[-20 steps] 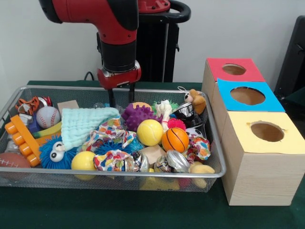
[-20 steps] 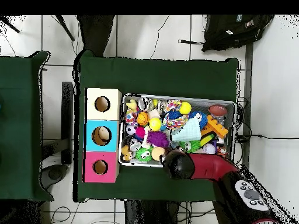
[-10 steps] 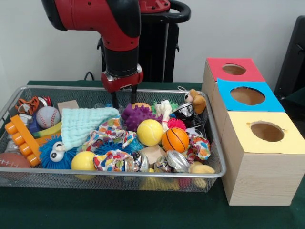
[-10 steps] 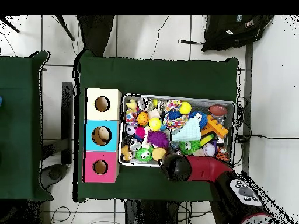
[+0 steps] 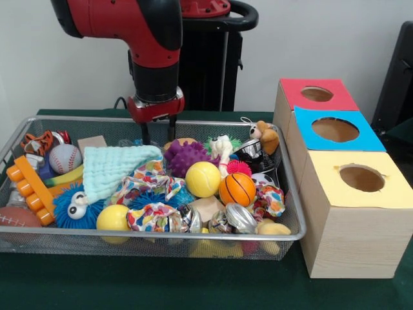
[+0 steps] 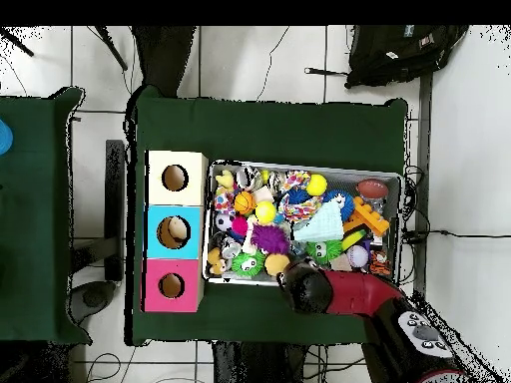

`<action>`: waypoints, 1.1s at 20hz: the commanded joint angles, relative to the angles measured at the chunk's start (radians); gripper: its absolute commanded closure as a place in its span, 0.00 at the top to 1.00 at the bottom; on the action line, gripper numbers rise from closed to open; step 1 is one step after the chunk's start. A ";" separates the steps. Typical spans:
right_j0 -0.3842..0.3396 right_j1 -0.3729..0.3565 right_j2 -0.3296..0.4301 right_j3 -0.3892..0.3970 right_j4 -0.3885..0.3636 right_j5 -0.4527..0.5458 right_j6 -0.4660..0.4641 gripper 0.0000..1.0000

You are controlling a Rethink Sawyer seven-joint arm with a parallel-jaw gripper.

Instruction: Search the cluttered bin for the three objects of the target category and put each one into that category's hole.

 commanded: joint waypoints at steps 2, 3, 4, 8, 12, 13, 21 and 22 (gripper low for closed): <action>-0.020 0.039 -0.016 -0.086 -0.055 -0.064 0.113 1.00; -0.024 0.049 -0.016 -0.091 -0.056 -0.075 0.114 1.00; -0.023 0.056 -0.018 -0.093 -0.057 -0.083 0.118 1.00; -0.022 0.080 -0.029 -0.104 -0.062 -0.120 0.130 1.00; -0.017 0.090 -0.048 -0.110 -0.069 -0.147 0.139 1.00; -0.013 0.100 -0.057 -0.114 -0.072 -0.165 0.145 1.00; 0.000 0.200 -0.093 -0.163 -0.065 -0.266 0.156 1.00; 0.000 0.205 -0.095 -0.165 -0.063 -0.269 0.154 1.00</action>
